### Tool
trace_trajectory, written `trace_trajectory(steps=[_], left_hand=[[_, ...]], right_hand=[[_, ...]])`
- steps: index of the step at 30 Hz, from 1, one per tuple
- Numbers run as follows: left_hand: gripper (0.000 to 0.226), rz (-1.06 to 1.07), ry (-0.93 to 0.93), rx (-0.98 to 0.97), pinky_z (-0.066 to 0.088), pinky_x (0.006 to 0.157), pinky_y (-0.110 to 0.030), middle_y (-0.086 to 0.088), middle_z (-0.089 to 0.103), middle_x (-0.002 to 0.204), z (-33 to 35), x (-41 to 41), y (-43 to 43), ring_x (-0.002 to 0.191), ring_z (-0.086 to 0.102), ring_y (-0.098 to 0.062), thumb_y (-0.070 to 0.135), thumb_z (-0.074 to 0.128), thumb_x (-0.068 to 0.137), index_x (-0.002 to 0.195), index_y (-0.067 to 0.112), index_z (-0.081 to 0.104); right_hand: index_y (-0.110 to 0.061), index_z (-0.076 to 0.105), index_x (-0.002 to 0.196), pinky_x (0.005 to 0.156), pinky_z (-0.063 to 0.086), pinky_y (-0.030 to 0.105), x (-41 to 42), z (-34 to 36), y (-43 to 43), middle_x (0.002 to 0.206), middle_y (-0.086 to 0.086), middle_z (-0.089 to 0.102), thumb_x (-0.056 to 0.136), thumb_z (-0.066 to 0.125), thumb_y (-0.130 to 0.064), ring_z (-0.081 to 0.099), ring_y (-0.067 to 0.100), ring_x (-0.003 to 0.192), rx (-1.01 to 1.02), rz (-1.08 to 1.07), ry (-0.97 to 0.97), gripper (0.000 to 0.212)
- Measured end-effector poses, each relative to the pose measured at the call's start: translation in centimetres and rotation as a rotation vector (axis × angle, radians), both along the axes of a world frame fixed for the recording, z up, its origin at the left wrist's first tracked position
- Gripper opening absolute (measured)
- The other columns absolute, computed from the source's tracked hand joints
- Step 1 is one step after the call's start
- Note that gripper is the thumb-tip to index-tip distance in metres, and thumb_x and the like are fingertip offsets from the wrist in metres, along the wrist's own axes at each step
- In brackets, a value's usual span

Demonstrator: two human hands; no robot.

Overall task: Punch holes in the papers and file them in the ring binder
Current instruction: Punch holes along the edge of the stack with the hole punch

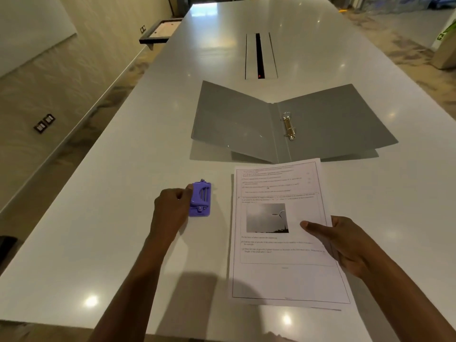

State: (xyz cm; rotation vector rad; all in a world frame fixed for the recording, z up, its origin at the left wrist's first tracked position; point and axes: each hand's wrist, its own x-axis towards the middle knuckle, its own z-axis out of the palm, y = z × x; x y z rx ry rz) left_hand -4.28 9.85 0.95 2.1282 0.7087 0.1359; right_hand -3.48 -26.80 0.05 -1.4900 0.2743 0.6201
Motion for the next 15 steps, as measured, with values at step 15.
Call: trace_trajectory(steps=[15], left_hand=[[0.048,-0.272,0.017,0.121,0.043,0.058,-0.026,-0.018,0.071,0.065,0.0,-0.3,-5.3,0.054,0.058,-0.017,0.029,0.059,0.104,0.070,-0.003,0.070]], right_hand=[[-0.004,0.071,0.122,0.104,0.054,0.056,-1.1,0.5,-3.6,0.114,0.010,0.080,0.077,0.084,-0.020,0.076,0.034,0.106,-0.083,-0.129,0.005,0.050]])
